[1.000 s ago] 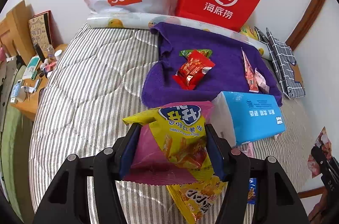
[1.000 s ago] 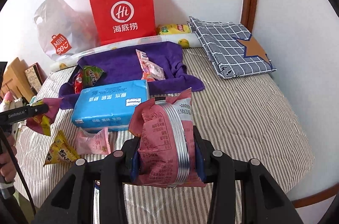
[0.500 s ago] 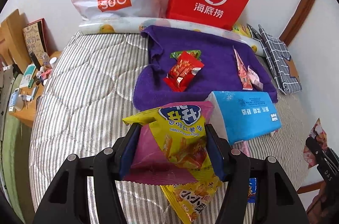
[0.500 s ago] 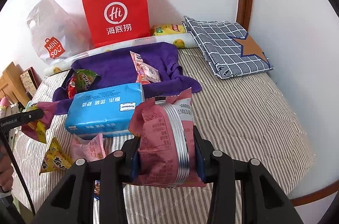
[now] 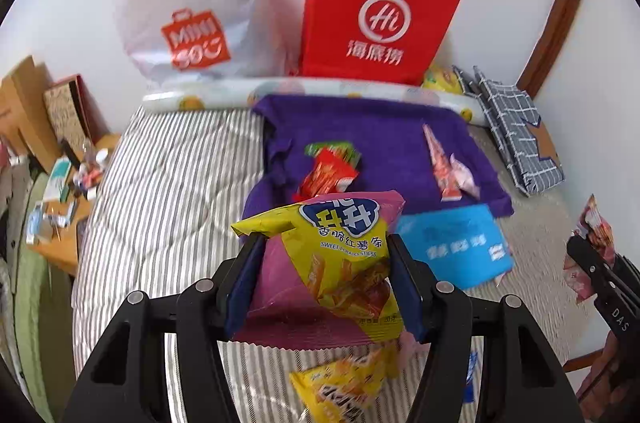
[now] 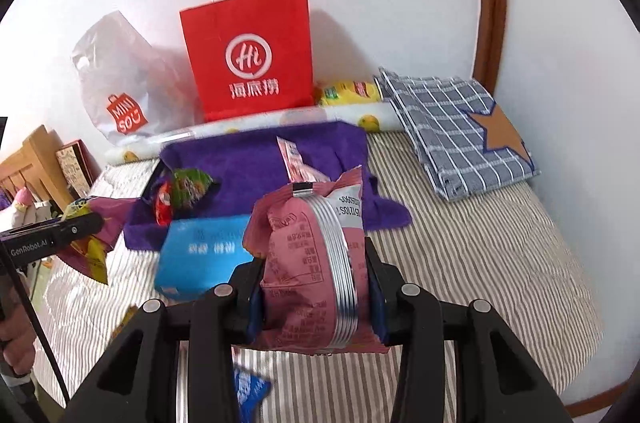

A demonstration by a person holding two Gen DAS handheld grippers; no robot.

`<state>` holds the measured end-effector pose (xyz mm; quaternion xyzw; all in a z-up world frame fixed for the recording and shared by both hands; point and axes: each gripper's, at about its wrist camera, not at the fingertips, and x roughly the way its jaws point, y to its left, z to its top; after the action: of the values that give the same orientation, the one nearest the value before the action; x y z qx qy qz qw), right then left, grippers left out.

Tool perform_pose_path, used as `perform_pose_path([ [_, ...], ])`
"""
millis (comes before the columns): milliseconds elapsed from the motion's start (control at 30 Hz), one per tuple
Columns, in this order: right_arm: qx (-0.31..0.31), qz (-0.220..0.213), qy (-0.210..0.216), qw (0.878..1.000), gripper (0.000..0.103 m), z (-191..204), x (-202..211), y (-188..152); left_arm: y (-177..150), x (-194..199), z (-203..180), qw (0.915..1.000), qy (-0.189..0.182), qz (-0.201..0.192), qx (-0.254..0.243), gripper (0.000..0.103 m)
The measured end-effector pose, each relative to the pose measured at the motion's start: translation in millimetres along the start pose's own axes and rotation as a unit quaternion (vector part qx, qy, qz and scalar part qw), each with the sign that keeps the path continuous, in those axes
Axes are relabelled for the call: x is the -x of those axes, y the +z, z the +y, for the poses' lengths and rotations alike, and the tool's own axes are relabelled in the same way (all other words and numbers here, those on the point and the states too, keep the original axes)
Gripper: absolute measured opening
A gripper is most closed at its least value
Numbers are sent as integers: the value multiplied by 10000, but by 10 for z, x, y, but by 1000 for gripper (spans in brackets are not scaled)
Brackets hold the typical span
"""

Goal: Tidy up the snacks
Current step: 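Carry the pink bag and yellow-pink chip bag over the purple towel, then open both grippers to drop the two bags onto the towel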

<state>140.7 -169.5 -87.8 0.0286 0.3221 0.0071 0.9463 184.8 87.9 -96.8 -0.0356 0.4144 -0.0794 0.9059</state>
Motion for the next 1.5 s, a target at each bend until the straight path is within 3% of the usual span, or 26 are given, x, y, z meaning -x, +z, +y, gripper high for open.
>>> perform_pose_path([
  [300, 240, -332, 50, 9991, 39, 30, -206, 441, 438, 33, -295, 9991, -96, -361, -203, 60],
  [533, 301, -323, 120, 9990, 39, 68, -545, 600, 675, -281, -310, 9992, -223, -289, -135, 60],
  [833, 322, -183, 230, 9990, 39, 89, -1092, 703, 790, -662, -100, 9996, -54, -244, 95, 60],
  [1233, 461, -22, 323, 9984, 39, 178, -1667, 777, 894, -1082, 0, 9993, 333, -156, 14, 61],
  [1500, 299, 211, 391, 9986, 39, 68, -1801, 689, 844, -1227, -1, 9996, 286, -31, -3, 61],
])
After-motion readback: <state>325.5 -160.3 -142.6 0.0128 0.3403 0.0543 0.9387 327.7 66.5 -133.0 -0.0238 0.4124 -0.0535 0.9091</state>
